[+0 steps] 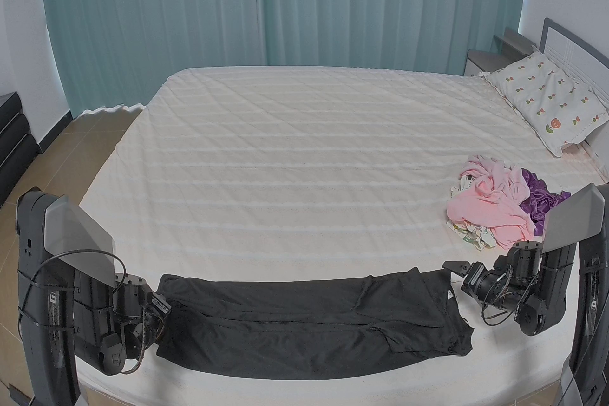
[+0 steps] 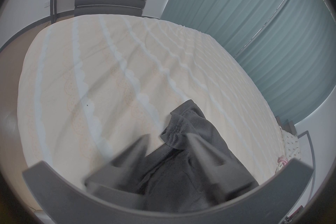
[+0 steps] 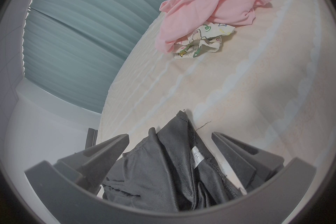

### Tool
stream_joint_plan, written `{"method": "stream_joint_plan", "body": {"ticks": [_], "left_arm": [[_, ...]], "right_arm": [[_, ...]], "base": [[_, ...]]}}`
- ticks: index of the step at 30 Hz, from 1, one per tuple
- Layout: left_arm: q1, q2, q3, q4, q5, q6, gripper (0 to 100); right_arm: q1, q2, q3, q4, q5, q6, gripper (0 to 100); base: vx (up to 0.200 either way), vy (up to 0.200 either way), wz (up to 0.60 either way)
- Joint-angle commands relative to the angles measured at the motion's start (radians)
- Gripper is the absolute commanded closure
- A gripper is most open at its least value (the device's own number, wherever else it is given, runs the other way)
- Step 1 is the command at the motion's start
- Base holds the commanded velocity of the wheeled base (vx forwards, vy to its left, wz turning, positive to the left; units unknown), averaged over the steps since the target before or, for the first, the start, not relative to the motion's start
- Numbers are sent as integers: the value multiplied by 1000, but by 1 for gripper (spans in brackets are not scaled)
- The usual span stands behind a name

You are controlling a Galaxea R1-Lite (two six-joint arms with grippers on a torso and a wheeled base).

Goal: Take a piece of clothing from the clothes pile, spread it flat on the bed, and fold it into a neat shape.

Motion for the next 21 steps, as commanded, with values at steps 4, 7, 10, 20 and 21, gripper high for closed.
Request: {"method": "stream_joint_plan", "body": {"ticks": [4, 7, 10, 20, 21], "left_arm": [[45, -25, 7, -17, -2, 0, 0], [91, -93, 4, -17, -19, -3, 0], [142, -195, 2, -17, -79, -3, 0], [194, -205, -162, 88, -367, 252, 0], [195, -202, -168, 93, -369, 256, 0]], "right_arm": [[6, 12, -27, -10, 1, 23, 0], [9, 12, -27, -10, 1, 27, 0], [21, 12, -25, -10, 1, 29, 0], [35, 21, -21, -10, -6, 26, 0], [35, 21, -21, -10, -6, 26, 0]], "base": [[0, 0, 0], [0, 0, 0], [0, 0, 0], [0, 0, 0], [0, 0, 0]]}}
